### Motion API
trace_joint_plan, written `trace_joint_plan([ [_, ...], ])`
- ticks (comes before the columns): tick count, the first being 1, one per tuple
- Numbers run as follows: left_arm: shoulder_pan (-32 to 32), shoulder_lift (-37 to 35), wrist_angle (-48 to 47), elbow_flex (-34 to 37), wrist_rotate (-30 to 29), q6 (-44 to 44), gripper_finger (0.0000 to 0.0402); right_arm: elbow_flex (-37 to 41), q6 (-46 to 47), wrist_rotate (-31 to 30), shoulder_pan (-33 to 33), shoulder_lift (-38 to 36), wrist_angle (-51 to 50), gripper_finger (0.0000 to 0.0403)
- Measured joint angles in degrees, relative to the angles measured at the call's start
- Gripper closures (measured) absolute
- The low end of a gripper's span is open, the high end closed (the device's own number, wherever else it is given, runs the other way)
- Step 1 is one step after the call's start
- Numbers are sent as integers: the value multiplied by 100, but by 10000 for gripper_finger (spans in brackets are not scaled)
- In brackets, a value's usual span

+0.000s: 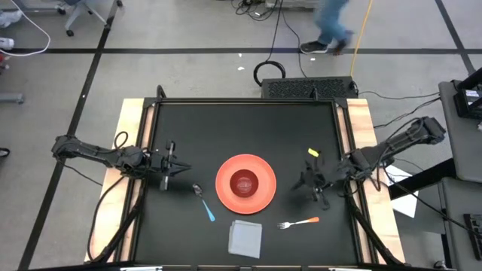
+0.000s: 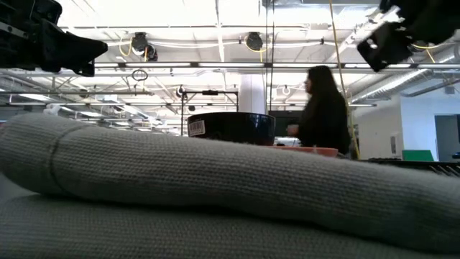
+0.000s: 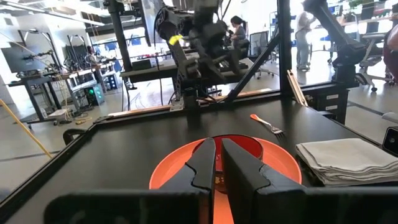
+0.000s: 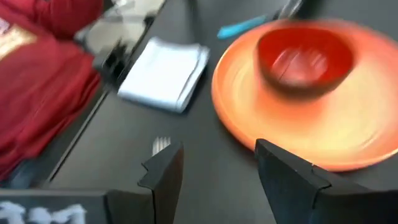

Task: Set table place
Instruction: Put the orange fork to the right of the orange plate

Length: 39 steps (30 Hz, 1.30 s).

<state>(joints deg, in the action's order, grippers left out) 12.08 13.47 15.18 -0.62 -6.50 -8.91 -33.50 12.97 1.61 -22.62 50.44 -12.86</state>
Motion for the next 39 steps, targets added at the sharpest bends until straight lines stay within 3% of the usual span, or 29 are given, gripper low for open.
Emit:
trace_joint_plan([
  [12,0,2,0,0,-4,-14,369,0,1853,10,-1163,992,83,211],
  [16,0,2,2,0,-4,-12,369,-4,1966,24,-1412,1442,607,211],
  [23,0,2,0,0,-4,-1,369,-647,2361,4,-1696,2422,427,211],
  [33,0,2,-2,0,-4,17,369,-1965,1998,-528,-1763,3876,-1474,211],
  [39,0,2,-4,0,-4,25,369,-2210,2234,-602,-1763,4339,-2090,211],
])
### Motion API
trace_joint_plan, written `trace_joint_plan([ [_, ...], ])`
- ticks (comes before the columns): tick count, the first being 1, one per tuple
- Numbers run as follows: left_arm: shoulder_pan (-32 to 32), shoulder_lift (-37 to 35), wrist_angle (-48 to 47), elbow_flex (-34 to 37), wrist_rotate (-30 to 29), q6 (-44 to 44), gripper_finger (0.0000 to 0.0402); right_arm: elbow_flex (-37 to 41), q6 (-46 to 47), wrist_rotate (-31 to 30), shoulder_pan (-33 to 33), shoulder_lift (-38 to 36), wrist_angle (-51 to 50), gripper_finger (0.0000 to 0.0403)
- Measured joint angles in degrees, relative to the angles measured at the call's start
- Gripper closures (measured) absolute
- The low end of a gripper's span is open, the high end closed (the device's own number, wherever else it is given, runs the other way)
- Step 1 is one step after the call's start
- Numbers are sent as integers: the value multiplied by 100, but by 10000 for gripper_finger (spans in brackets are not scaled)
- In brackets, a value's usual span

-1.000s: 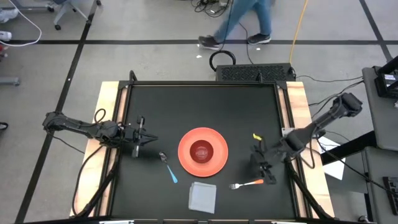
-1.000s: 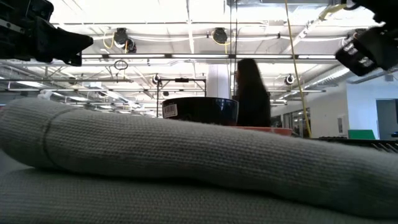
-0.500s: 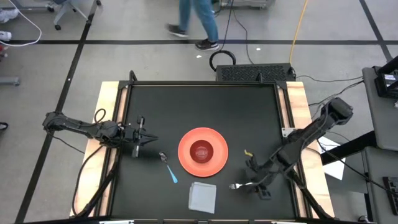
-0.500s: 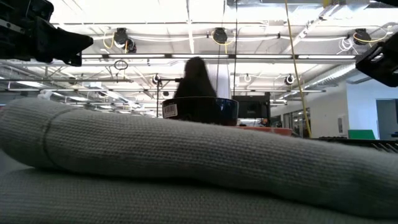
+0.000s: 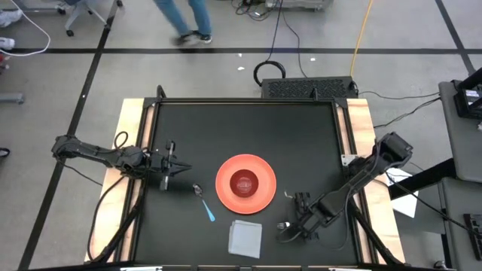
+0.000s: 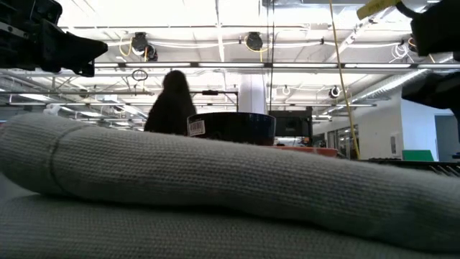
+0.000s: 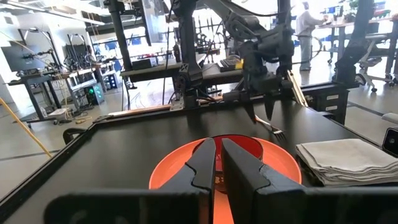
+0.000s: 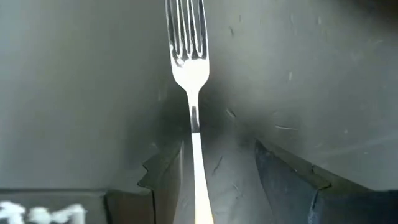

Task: Set table place
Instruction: Put the orange fork to the right of the orange plate

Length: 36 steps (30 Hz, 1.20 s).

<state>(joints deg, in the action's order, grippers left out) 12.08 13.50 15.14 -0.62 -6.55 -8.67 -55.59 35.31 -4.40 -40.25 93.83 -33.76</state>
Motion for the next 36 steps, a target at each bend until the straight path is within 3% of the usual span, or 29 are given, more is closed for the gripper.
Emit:
trace_joint_plan([
  [20,0,0,-7,0,0,-2,369,-7,19,14,-39,306,311,213],
  [31,0,0,-11,0,0,-4,369,-23,116,99,-33,417,293,239],
  [36,0,0,-11,0,0,-4,369,-4,147,122,10,358,302,278],
])
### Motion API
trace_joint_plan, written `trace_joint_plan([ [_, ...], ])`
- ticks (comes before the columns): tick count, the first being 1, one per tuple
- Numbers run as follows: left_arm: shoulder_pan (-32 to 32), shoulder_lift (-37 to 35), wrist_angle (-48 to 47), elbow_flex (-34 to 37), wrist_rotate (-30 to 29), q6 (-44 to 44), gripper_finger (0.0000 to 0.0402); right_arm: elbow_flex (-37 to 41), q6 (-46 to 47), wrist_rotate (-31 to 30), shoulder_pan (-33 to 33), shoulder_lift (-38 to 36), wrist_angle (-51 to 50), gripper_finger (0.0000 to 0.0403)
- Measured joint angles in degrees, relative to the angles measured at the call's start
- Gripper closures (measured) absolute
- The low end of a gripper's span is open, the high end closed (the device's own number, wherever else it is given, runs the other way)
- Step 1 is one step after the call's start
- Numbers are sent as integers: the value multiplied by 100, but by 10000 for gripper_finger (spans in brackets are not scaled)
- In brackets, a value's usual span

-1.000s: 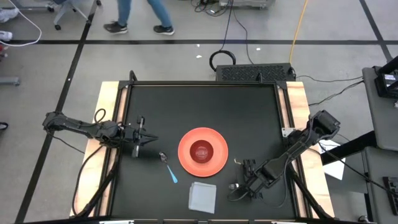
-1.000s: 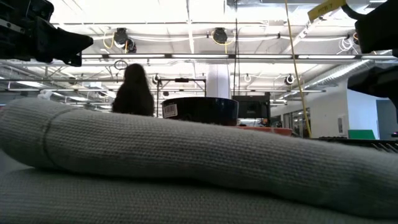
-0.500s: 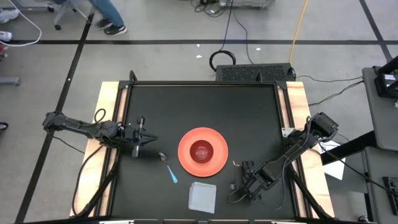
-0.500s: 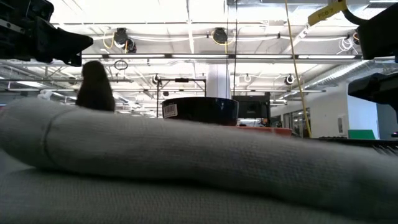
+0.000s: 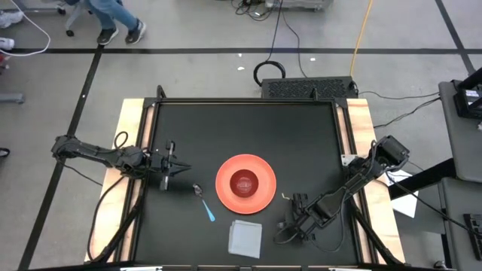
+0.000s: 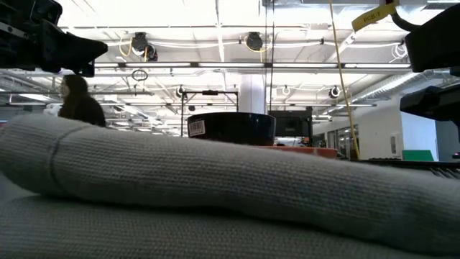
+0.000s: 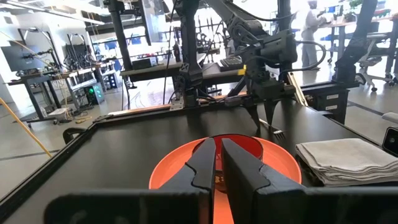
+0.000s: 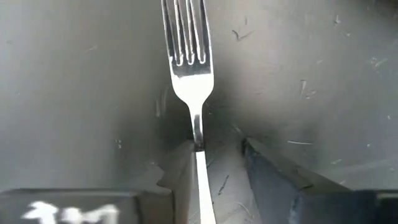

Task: Set table place
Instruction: Put the orange fork to the right of the orange plate

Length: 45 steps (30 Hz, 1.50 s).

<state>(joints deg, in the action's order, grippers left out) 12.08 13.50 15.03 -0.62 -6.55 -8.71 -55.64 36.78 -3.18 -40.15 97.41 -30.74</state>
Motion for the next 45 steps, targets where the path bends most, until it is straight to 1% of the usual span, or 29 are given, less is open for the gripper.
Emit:
trace_joint_plan([
  [3,0,0,2,0,0,0,369,0,-63,8,1,0,5,317],
  [7,0,0,0,0,0,0,369,0,-128,39,17,-4,25,383],
  [9,0,0,5,0,0,0,369,6,-37,72,66,-34,37,395],
  [14,1,0,14,0,0,0,369,15,418,72,283,-235,97,398],
  [18,0,0,53,0,0,0,369,15,807,-227,543,-552,88,399],
  [21,0,-2,164,0,0,-13,369,13,1060,-320,771,-836,94,400],
  [25,1,-2,241,0,0,-208,369,10,1554,-577,989,-1192,-42,401],
  [27,0,-2,271,0,0,-318,369,7,1853,-597,1091,-1362,-200,401],
  [31,1,0,288,0,0,-345,369,7,2679,-874,1257,-1712,-740,402],
  [35,0,0,289,0,0,-455,369,7,3426,-899,1407,-1973,-1147,402],
  [41,0,-1,430,0,0,-884,369,7,4448,-911,1448,-1998,-1437,402],
  [45,0,0,480,0,0,-919,369,7,5033,-905,1448,-1833,-1408,402],
])
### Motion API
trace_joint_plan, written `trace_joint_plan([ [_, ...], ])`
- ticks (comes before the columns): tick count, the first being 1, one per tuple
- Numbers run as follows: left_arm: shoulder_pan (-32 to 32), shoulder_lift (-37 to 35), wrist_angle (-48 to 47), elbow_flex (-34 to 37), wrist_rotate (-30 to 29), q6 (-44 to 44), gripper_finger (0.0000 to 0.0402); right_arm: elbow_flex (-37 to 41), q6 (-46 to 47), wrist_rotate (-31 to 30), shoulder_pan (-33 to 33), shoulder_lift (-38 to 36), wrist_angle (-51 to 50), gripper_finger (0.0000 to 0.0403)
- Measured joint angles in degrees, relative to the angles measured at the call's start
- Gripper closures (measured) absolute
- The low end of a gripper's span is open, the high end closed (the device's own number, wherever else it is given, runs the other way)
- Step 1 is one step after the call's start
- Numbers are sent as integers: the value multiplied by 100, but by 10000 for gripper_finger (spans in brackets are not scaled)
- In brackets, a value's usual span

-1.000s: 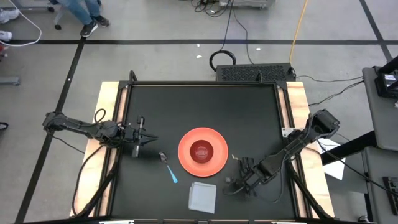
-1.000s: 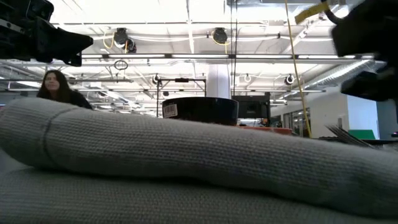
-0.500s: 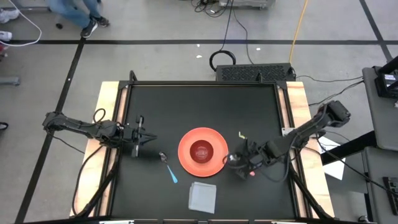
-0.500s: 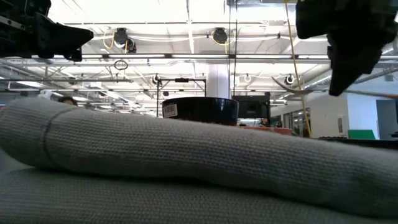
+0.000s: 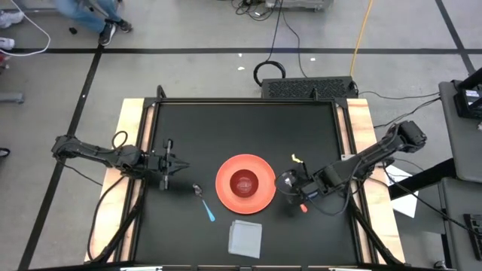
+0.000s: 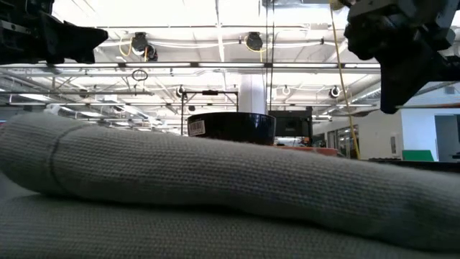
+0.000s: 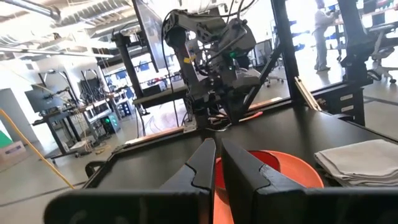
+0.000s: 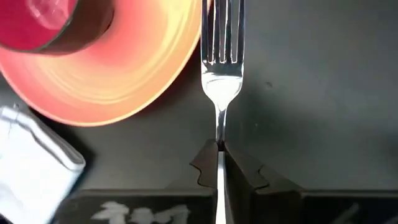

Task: Set table place
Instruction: Put the orange fork to the right of the orange plate

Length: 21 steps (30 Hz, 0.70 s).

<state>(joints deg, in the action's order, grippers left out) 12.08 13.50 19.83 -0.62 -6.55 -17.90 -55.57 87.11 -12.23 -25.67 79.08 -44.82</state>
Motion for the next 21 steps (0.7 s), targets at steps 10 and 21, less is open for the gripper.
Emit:
trace_joint_plan([
  [10,0,0,-21,0,-2,-154,369,-2,925,-124,11,259,368,402],
  [21,2,-2,-11,0,-7,-456,369,133,1718,-417,130,768,451,402],
])
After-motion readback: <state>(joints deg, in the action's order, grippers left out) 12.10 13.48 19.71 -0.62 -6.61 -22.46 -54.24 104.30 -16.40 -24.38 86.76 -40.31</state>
